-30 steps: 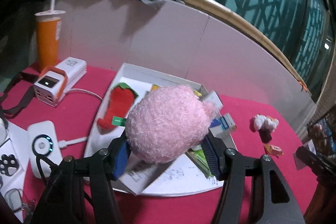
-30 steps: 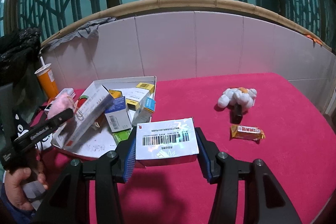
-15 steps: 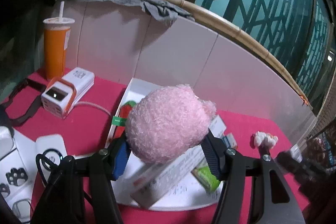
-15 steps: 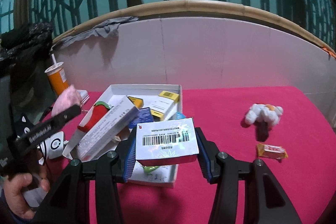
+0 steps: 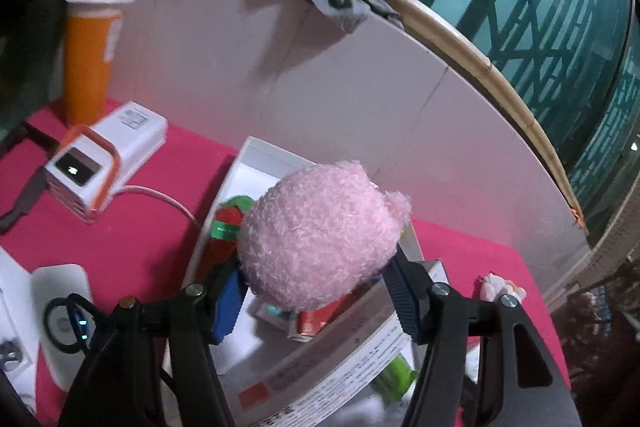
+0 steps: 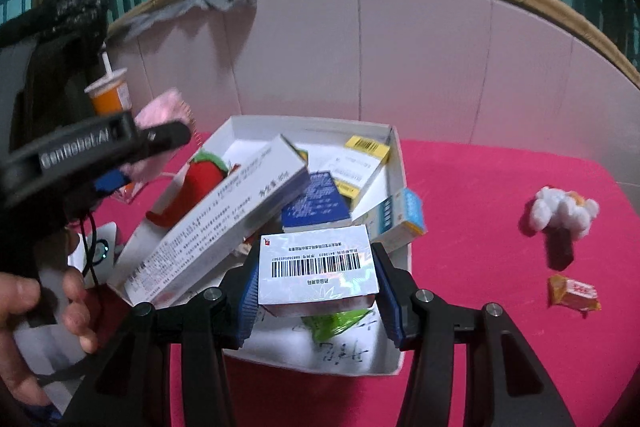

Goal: Organize objects
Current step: 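Open both grippers to drop the plush ball and barcode box into the tray, then move both grippers back toward the yellow candy bar and small black item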

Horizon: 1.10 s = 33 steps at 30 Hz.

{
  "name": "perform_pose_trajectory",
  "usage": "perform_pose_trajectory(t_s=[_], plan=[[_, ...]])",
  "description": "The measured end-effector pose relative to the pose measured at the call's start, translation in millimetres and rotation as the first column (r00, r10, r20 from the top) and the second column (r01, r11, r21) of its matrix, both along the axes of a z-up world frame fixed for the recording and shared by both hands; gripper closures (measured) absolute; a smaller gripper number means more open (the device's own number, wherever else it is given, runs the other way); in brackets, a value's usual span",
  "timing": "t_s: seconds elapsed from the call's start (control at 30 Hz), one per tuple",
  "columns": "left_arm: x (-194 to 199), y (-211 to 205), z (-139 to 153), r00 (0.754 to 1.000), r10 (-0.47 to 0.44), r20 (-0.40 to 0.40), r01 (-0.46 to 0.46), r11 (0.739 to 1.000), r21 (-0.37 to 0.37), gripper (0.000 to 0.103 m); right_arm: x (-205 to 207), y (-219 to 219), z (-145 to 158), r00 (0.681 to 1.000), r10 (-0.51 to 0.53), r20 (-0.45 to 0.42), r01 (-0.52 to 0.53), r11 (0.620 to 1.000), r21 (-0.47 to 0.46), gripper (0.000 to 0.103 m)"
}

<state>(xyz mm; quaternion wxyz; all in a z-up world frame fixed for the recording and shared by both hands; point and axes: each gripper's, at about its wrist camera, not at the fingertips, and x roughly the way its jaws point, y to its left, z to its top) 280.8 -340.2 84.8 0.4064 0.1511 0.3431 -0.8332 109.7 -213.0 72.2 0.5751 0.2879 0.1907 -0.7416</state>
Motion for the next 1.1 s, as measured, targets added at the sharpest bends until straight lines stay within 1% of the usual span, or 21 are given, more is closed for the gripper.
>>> perform_pose_trajectory(t_s=[0.03,0.1,0.13,0.17,0.2,0.23,0.27,0.3,0.33,0.43,0.57,0.7,0.87,1.0,1.03,1.1], plan=[[-2,0,-1,1.000,-0.008,-0.001,0.008,1.000,0.003,0.040,1,-2,-3,1.000,0.002,0.002,-0.002,1.000,0.003,0.049],[-6,0,-5,1.000,-0.014,0.006,0.014,1.000,0.010,0.034,3,-9,-6,1.000,0.014,-0.002,-0.014,1.000,0.005,0.047],[-7,0,-7,1.000,-0.006,0.008,0.005,1.000,0.015,0.026,6,-14,-9,1.000,0.030,-0.003,-0.030,0.999,0.010,0.047],[-6,0,-8,1.000,0.009,0.008,-0.009,1.000,0.021,0.016,8,-19,-12,0.999,0.049,-0.007,-0.049,0.999,0.023,0.047],[-4,1,-9,1.000,0.025,0.006,-0.025,0.999,0.023,0.012,9,-22,-15,0.999,0.051,-0.017,-0.050,0.998,0.034,0.045],[-2,2,-9,0.999,0.037,0.005,-0.037,0.999,0.021,0.006,11,-24,-16,0.998,0.047,-0.030,-0.046,0.998,0.037,0.038],[0,3,-7,0.999,0.050,0.007,-0.050,0.999,0.013,0.003,12,-23,-17,0.998,0.045,-0.037,-0.043,0.998,0.036,0.032],[2,5,-4,0.998,0.066,0.011,-0.066,0.998,0.001,0.001,12,-22,-17,0.998,0.043,-0.036,-0.041,0.999,0.032,0.022],[4,6,-2,0.997,0.076,0.012,-0.075,0.997,-0.010,0.000,12,-19,-16,0.999,0.040,-0.030,-0.039,0.999,0.020,0.018],[10,12,7,0.994,0.106,0.006,-0.106,0.994,-0.038,0.000,9,-12,-12,0.999,0.020,-0.027,-0.020,1.000,0.001,0.018],[4,24,18,0.996,0.085,-0.001,-0.085,0.994,-0.073,0.000,-1,0,-8,1.000,-0.013,-0.012,0.012,1.000,-0.014,0.018],[-15,40,27,0.999,0.033,0.032,-0.029,0.993,-0.115,0.000,-16,11,-5,0.998,-0.055,0.001,0.055,0.998,-0.024,0.018],[-43,61,31,0.996,-0.048,0.069,0.058,0.988,-0.143,0.000,-52,34,-5,0.990,-0.137,0.020,0.138,0.990,-0.028,0.018],[-70,79,30,0.987,-0.115,0.114,0.132,0.979,-0.154,0.000,-93,62,-4,0.973,-0.228,0.045,0.230,0.973,-0.036,0.018],[-78,84,29,0.982,-0.136,0.128,0.155,0.976,-0.155,0.000,-101,68,-3,0.968,-0.246,0.048,0.248,0.968,-0.039,0.018],[-94,94,26,0.970,-0.185,0.155,0.209,0.965,-0.158,0.000,-129,86,-3,0.951,-0.303,0.055,0.305,0.952,-0.040,0.018]])
